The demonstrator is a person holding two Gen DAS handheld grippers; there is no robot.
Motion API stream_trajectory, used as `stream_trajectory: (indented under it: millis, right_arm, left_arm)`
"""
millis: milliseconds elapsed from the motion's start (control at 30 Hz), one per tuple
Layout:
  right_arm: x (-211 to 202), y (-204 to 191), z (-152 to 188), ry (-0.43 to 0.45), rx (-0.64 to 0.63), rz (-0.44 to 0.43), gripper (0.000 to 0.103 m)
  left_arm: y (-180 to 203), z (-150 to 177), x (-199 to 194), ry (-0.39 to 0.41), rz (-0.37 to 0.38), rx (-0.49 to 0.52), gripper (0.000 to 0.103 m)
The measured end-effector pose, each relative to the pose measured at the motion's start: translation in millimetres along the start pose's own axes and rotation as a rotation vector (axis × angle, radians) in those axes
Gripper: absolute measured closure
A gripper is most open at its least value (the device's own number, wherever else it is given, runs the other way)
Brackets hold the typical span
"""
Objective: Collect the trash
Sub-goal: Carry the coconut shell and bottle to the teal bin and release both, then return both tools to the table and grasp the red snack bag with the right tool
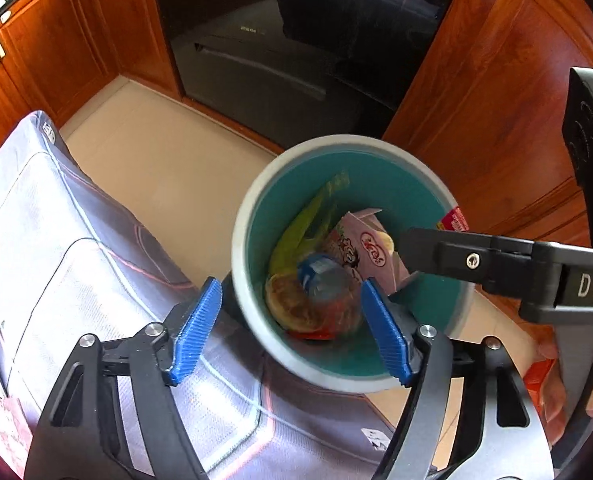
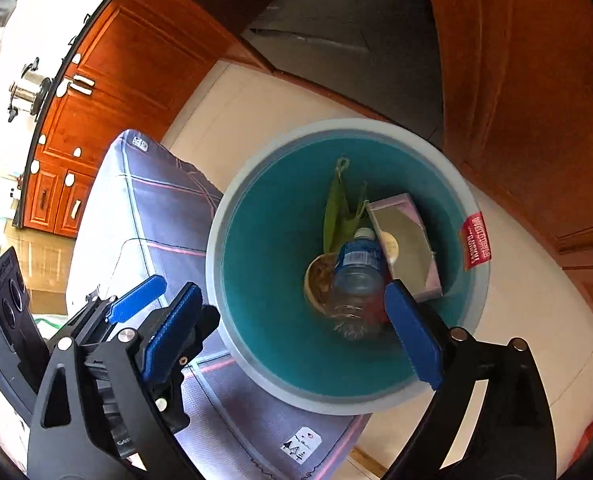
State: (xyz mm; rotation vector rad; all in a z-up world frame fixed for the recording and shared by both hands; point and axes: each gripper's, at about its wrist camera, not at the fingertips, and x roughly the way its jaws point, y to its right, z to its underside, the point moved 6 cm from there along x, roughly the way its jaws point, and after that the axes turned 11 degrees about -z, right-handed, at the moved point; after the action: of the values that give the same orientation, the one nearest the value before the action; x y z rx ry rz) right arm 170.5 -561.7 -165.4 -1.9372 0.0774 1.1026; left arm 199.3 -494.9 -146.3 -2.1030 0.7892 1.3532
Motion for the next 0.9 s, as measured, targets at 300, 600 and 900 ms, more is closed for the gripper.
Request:
stream_trajectory:
  millis: [300,600,900]
  right_arm:
    - [-15.4,-15.2,16.2,0.005,-0.007,0.002,0.008]
    - [-26.5,-63.4,43.0,-0.005,-0.086,-0.009,0.008]
    - [8.4,-138.1,79.7,-0.079,-0.202,-0.045,0.006]
  left_arm:
    - [-11.9,14.3,-27.5,0.034,0.017,-0.017,0.017]
    - [-47.1,43.4,-74.3,0.092,0.032,-0.065,0.009]
    - [-117.6,98.4,-107.5,0.116,-0.008,-0.148,0.008]
